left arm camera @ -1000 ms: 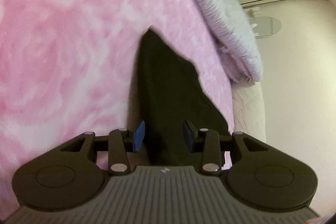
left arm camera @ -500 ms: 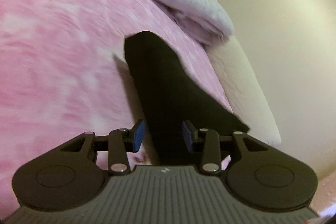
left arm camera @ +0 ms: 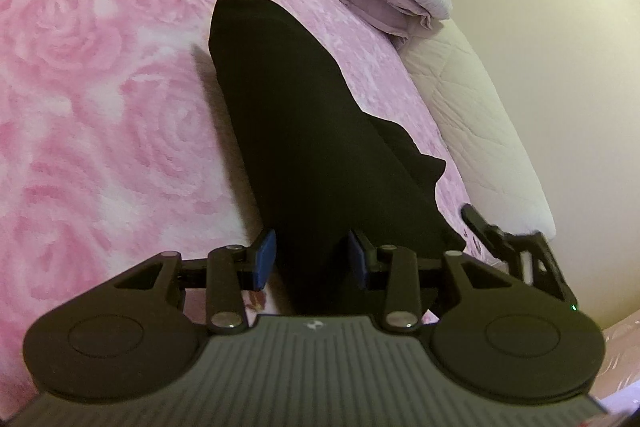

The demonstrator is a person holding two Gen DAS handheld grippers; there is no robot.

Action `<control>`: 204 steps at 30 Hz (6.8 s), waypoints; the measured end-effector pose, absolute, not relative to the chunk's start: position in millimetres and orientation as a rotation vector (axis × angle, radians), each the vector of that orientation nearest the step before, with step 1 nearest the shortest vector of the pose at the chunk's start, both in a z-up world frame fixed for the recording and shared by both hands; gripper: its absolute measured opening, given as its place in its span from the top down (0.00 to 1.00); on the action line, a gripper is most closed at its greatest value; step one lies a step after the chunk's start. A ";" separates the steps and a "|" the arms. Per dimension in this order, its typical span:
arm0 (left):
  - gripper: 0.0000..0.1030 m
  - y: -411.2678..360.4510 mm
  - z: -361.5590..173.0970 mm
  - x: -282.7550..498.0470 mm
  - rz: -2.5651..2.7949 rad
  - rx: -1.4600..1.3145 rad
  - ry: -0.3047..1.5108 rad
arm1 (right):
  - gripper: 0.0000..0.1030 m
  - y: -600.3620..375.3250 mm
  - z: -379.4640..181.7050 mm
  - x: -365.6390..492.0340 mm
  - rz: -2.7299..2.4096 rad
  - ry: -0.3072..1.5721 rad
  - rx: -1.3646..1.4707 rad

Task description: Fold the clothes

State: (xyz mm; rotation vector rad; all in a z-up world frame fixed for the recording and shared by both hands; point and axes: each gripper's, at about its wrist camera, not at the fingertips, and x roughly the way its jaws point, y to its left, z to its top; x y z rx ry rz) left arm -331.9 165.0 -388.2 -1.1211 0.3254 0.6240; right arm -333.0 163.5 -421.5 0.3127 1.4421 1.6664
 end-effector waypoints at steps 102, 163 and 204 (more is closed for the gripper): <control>0.91 361.5 -401.1 -112.5 0.300 -1.068 0.399 | 0.84 252.5 -368.1 -200.0 1.512 1.064 0.056; 0.68 19.8 -255.6 -251.6 0.805 -0.320 0.705 | 0.58 -22.4 -286.3 -390.2 1.388 0.696 -0.409; 0.67 -85.3 -209.6 -328.6 0.799 -0.304 0.590 | 0.58 -134.0 -227.5 -427.0 1.323 0.623 -0.355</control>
